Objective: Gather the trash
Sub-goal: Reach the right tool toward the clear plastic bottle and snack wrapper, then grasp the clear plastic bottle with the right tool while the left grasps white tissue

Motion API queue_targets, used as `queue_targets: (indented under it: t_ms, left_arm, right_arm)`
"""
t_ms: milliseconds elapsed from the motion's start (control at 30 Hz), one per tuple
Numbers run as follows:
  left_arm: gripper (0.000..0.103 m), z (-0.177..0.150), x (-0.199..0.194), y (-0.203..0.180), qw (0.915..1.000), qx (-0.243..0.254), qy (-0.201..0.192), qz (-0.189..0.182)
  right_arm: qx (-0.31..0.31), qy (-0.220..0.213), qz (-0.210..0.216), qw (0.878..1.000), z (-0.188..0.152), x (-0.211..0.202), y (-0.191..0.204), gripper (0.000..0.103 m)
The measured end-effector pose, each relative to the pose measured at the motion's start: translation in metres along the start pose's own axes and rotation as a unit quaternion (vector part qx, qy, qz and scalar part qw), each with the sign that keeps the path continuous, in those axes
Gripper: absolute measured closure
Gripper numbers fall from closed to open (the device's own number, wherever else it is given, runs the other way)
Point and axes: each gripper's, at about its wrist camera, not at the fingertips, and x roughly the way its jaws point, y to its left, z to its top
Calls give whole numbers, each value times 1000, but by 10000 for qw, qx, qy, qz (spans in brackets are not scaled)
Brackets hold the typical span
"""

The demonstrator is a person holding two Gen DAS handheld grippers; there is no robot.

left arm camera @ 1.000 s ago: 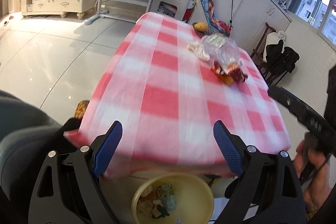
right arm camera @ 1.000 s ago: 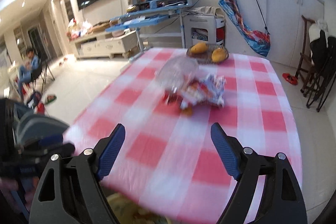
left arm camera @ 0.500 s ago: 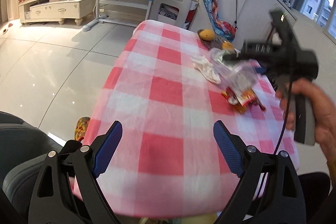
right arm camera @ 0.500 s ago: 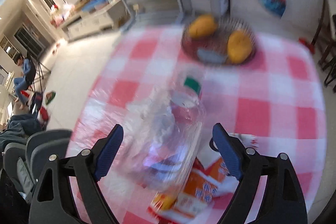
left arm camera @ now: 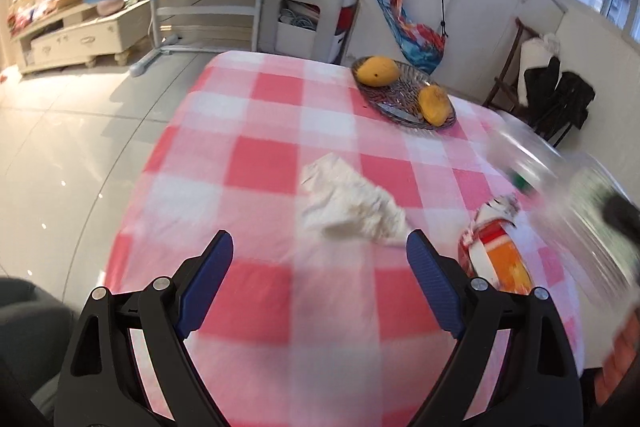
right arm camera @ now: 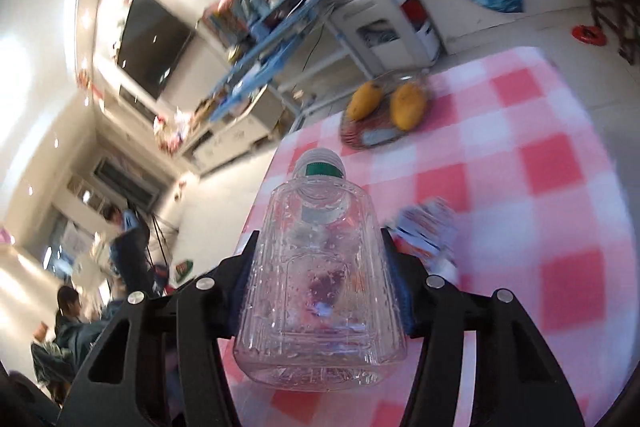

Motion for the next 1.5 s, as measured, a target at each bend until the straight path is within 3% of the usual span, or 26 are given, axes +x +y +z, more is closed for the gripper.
queue_targets:
  t_ms: [100, 233, 267, 333, 367, 400, 533, 667, 767, 1000, 1500]
  left_arm:
    - [18, 13, 19, -16, 9997, 154, 50, 174]
    - [20, 20, 49, -34, 9966, 517, 285, 573]
    - [49, 18, 56, -37, 9958, 629, 365, 563]
    - [68, 12, 59, -40, 9951, 799, 350, 472]
    - [83, 9, 58, -40, 9954, 798, 362, 380]
    - [87, 7, 55, -39, 9959, 762, 377, 311]
    - [90, -11, 31, -19, 9986, 421, 323, -60]
    - [90, -36, -8, 3, 9991, 143, 162, -363]
    - [90, -53, -37, 16, 9990, -27, 63, -448]
    - [90, -95, -96, 29, 9982, -145, -108, -573]
    - [90, -163, -145, 37, 9971, -252, -105, -708]
  right_arm:
    - [-34, -157, -374, 9992, -22, -26, -11, 47]
    - [-108, 265, -818, 9962, -54, -19, -19, 47]
    - [-140, 370, -878, 9954, -57, -17, -21, 47]
    - [-172, 681, -888, 9936, -63, -5, -24, 47]
    - [-227, 892, -844, 9922, -67, 4, -23, 46]
    - [-291, 962, -894, 9909, -69, 9, -22, 45]
    - [-156, 873, -694, 9936, -73, 5, -24, 47]
    - [536, 458, -64, 9975, -74, -19, -35, 47]
    - [857, 193, 306, 9957, -86, -33, -32, 47]
    - [1094, 44, 861, 9903, -124, -50, -15, 47]
    - [1142, 285, 1026, 9877, -180, -58, 0, 47]
